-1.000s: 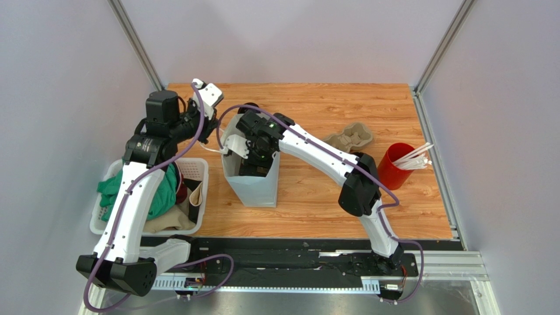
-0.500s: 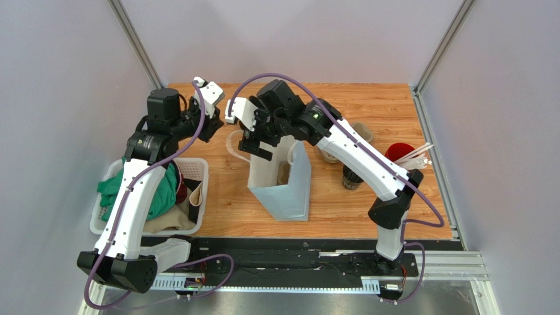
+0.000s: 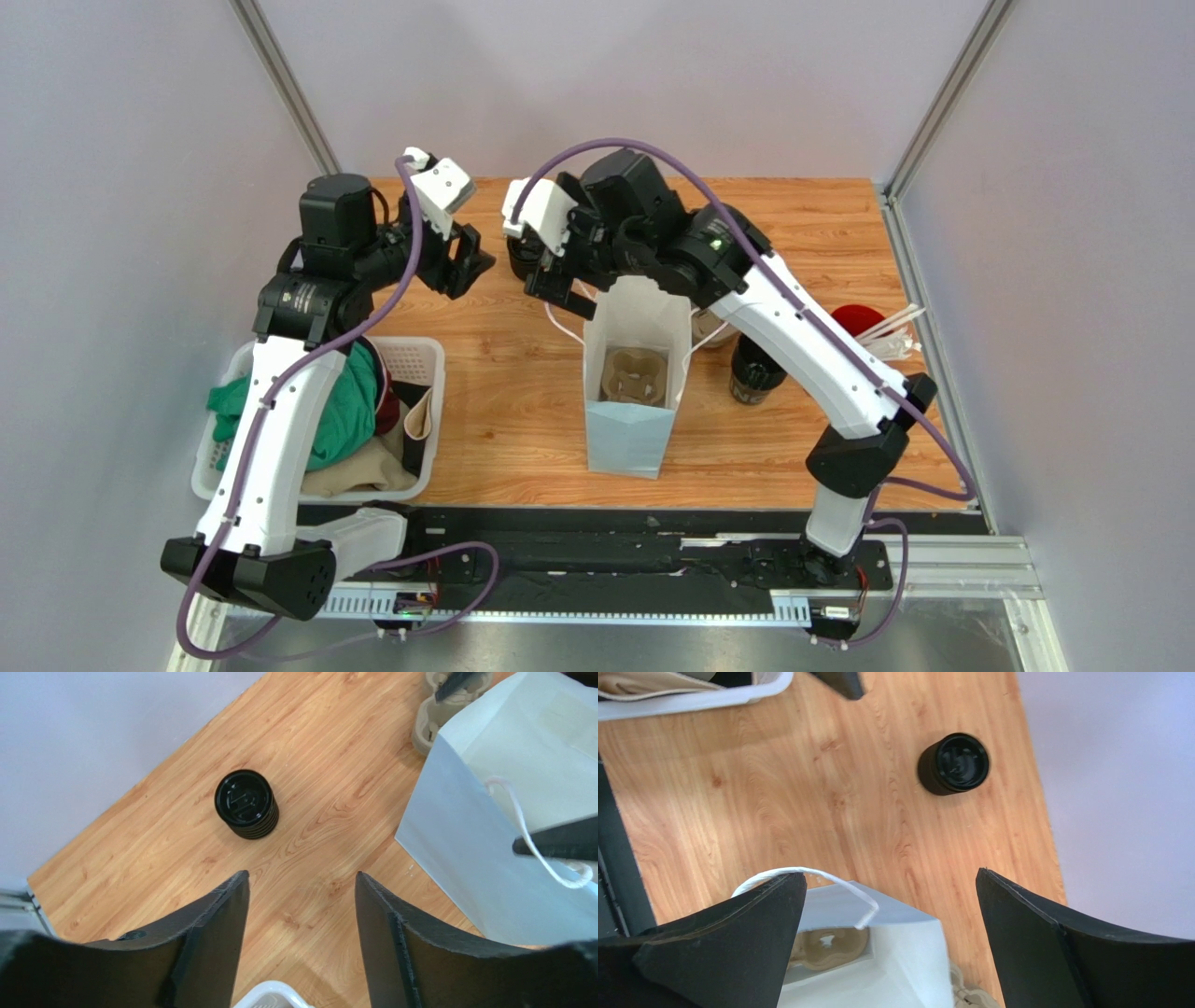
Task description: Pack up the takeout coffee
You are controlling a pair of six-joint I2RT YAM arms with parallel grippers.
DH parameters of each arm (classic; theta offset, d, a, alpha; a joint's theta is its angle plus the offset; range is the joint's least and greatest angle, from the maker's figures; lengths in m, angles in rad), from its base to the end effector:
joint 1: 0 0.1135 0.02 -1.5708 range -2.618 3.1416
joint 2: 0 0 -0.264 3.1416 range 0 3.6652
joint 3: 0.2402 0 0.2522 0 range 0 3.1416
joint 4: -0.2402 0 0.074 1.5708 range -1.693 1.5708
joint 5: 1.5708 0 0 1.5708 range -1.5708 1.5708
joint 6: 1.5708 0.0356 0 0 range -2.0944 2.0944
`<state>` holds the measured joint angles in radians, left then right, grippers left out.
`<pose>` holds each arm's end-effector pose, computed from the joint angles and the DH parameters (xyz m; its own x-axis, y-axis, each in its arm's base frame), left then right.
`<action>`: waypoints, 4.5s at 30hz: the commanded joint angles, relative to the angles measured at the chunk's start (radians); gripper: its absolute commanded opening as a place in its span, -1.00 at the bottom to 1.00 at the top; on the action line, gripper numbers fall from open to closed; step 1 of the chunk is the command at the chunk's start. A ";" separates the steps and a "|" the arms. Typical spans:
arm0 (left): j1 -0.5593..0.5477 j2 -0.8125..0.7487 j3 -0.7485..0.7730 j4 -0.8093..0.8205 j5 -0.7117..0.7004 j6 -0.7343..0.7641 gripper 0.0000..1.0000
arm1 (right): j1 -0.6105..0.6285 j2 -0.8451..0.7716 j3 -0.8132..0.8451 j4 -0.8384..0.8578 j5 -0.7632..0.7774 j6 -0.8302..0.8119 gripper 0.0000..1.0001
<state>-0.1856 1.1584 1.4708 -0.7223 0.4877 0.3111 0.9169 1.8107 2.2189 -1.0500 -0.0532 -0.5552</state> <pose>0.2186 -0.0580 0.4457 -0.1937 0.3115 -0.9303 0.6772 0.7285 0.1030 0.2245 0.2960 0.4567 0.1220 -0.7061 -0.6975 -0.8875 0.2370 -0.3952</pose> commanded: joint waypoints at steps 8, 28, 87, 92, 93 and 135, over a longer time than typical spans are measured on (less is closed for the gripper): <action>-0.179 0.079 0.109 -0.103 0.078 -0.009 0.54 | -0.217 -0.376 -0.031 -0.120 -0.098 -0.190 0.98; -0.187 0.178 0.253 -0.252 0.356 -0.084 0.67 | -0.291 -0.607 -0.455 -0.301 -0.217 -0.476 0.77; -0.198 0.665 0.911 -0.485 0.203 0.014 -1.00 | -0.283 -0.536 -0.605 0.107 -0.247 -0.204 -1.00; -0.202 0.701 1.036 -0.500 0.160 0.046 -1.00 | -0.254 -0.553 -0.620 0.062 -0.269 -0.198 -1.00; -0.203 0.699 1.036 -0.496 0.152 0.049 -1.00 | -0.247 -0.559 -0.645 0.056 -0.267 -0.201 -1.00; -0.334 0.405 0.575 -0.398 0.028 0.092 -1.00 | 0.109 -0.745 -1.084 0.146 -0.050 -0.140 -0.99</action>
<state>-0.5167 1.5917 2.0205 -1.1904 0.5739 0.4465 1.0199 1.0557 1.0603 -0.9981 -0.1997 -0.7372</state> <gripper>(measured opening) 0.010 0.014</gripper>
